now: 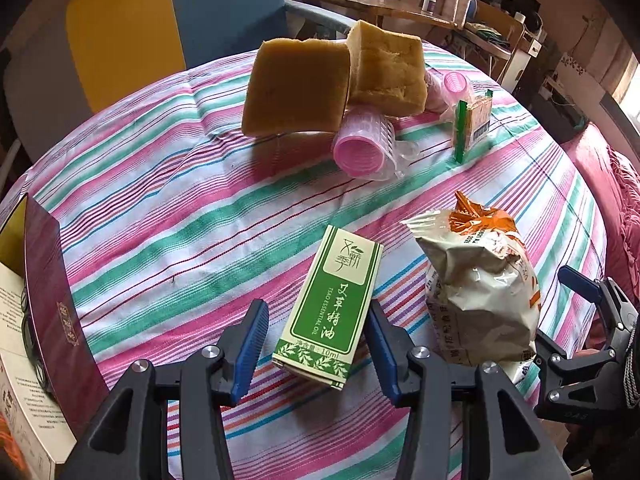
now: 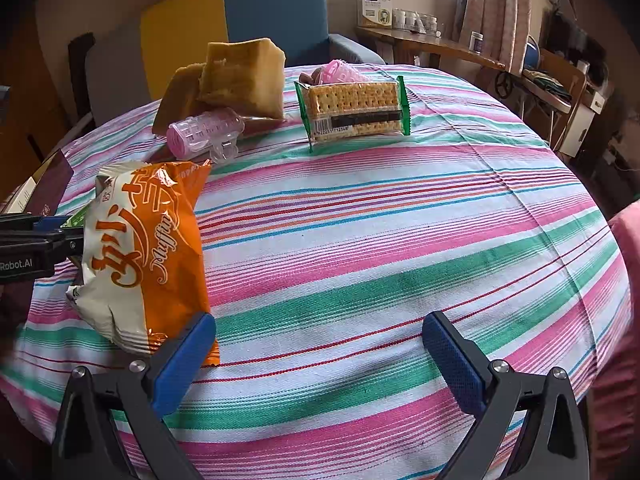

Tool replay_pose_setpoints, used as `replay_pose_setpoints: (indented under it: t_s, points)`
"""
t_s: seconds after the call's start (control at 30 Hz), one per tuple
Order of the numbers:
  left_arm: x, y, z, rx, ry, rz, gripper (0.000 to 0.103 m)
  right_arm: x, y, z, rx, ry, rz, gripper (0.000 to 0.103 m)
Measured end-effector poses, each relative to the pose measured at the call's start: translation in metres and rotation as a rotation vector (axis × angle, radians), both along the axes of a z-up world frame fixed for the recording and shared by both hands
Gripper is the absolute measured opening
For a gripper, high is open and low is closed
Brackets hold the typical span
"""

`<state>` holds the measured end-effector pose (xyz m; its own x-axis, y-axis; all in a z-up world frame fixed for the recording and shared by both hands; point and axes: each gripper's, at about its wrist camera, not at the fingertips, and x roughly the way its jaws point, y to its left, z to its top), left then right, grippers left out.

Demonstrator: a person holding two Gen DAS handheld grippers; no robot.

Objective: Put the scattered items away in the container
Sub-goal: 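Grasp the green essential-oil box with the left gripper while the right gripper holds the bag, then carry the green box and orange bag over the gold tin with both grippers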

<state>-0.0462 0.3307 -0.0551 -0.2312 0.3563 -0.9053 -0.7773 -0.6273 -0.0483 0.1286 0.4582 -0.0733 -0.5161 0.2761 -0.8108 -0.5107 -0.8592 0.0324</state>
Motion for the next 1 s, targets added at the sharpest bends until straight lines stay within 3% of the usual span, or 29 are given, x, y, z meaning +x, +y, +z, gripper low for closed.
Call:
replay_pose_setpoints:
  t_s: [0.13, 0.43, 0.63, 0.73, 1.0]
  points:
    - [-0.001, 0.002, -0.004, 0.019, -0.013, -0.008, 0.033, -0.001, 0.001, 0.000, 0.000, -0.002, 0.005, 0.103]
    - [0.015, -0.030, -0.006, 0.084, -0.038, 0.056, 0.033, -0.002, 0.003, 0.000, 0.002, 0.008, 0.002, 0.103]
    - [0.034, -0.054, -0.006, 0.116, -0.050, 0.094, 0.033, -0.012, 0.011, 0.005, -0.053, -0.069, 0.008, 0.103]
    - [0.037, -0.062, -0.006, 0.137, -0.066, 0.107, 0.033, -0.014, 0.011, 0.016, -0.065, -0.086, 0.027, 0.093]
    - [0.040, -0.071, -0.003, 0.164, -0.087, 0.118, 0.033, -0.024, -0.015, 0.057, -0.042, -0.030, 0.150, 0.093]
